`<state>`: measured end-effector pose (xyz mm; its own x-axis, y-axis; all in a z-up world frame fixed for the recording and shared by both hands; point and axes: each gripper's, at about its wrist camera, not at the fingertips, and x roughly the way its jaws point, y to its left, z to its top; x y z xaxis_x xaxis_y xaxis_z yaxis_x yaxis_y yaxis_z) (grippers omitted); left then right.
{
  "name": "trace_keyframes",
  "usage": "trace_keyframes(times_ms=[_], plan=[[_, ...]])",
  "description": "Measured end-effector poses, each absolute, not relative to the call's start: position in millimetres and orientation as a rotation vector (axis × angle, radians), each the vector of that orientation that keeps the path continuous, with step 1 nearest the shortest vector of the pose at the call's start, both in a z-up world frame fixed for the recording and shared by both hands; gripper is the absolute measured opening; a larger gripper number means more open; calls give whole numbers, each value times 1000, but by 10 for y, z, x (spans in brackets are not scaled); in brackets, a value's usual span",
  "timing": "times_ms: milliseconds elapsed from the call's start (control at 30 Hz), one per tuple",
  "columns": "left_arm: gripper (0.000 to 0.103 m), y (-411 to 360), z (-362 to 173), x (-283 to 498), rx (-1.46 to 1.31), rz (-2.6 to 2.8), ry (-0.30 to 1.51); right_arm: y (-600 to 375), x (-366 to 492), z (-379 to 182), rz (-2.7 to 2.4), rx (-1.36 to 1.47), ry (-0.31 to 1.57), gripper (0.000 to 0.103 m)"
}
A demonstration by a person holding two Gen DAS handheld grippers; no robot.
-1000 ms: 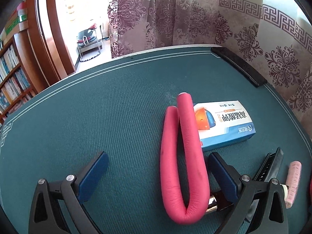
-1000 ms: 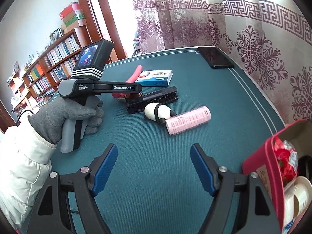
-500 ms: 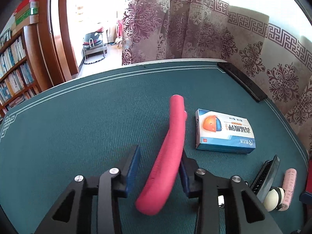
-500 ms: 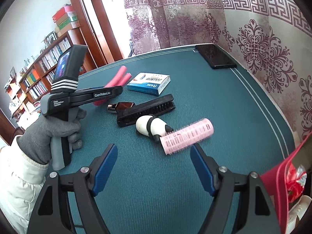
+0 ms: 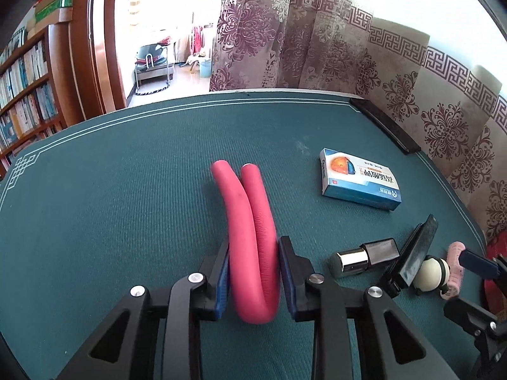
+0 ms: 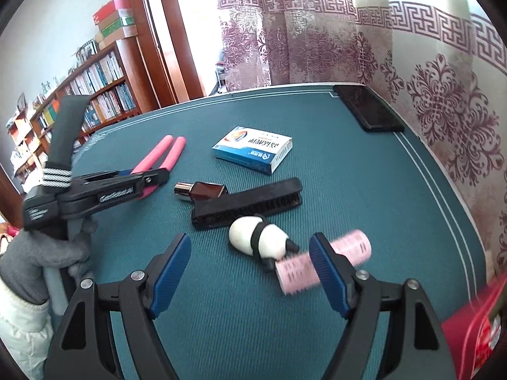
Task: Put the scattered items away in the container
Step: 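Grasp the pink foam roller with the left gripper while the right gripper grasps the panda figure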
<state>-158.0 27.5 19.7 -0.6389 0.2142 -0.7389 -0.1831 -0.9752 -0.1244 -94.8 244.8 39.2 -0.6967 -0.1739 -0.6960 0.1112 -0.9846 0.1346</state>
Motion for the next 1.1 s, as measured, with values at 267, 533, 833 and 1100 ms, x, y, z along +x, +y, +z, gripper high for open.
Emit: trace_keyframes(times_ms=[267, 533, 833, 1100], plan=[[30, 248, 191, -1458, -1203, 2654, -105, 2321, -1267, 164, -2737, 1253, 53, 64], [30, 283, 202, -1350, -1205, 2634, -92, 2359, -1118, 222, -2725, 1237, 13, 59], [30, 347, 289, -1082, -1182, 2612, -61, 2369, -829, 344, -2659, 1197, -162, 33], [30, 339, 292, -1080, -1214, 2625, -65, 2303, -784, 265, -2589, 1251, -137, 42]])
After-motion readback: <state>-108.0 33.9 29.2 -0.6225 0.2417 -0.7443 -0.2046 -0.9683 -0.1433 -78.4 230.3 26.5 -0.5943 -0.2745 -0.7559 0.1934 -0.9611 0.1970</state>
